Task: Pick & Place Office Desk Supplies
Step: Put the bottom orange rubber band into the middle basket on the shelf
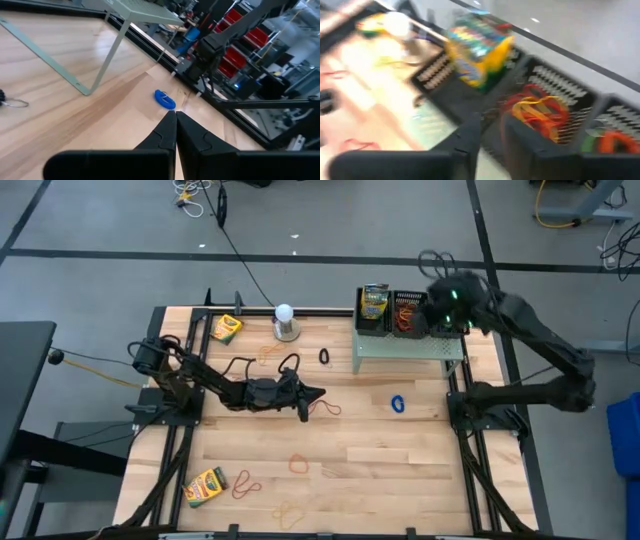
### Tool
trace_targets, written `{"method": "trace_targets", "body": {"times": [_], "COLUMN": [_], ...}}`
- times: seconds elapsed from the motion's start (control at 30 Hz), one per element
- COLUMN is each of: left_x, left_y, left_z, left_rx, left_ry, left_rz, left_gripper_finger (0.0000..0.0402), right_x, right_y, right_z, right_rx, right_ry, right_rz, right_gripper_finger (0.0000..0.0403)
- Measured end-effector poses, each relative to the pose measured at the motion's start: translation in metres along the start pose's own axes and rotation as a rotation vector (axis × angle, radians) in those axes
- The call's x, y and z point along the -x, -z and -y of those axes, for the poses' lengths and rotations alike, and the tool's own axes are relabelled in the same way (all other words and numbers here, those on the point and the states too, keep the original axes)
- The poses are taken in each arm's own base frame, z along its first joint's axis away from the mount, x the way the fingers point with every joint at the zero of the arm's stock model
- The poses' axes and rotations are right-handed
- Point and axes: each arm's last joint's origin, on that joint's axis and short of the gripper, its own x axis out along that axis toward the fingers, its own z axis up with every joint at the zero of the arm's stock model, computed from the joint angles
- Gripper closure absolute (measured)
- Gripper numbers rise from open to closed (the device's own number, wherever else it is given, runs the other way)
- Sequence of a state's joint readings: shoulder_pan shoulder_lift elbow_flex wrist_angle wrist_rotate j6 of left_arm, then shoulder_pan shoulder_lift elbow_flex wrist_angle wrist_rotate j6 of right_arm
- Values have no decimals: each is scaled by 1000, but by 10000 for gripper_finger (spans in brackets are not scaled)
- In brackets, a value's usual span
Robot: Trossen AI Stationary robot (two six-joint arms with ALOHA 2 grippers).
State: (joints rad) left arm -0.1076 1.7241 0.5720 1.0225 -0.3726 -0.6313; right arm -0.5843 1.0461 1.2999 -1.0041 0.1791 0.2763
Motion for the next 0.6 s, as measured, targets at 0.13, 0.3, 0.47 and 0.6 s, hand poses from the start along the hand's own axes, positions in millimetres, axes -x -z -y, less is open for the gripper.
{"method": "trace_targets", "body": {"times": [0.13,0.3,0.47,0.6], "left_x": [-3,-3,-2,4], "left_y": [-7,-15,-17,-17], "left_z": [-3,-2,-2,1], "left_rx": [7,2,-30,-68], "left_ry": [30,56,48,50], "left_rz": [22,91,43,-45], "left_gripper_finger": [394,394,394,395], "right_x": [11,25,18,9], "right_y": [33,62,83,98], "right_z": [-14,-29,-45,-59], "right_rx": [48,126,94,110], "right_ry": [-123,-272,-453,-618], "right_rz": [95,239,279,159], "right_gripper_finger": [380,386,378,380]}}
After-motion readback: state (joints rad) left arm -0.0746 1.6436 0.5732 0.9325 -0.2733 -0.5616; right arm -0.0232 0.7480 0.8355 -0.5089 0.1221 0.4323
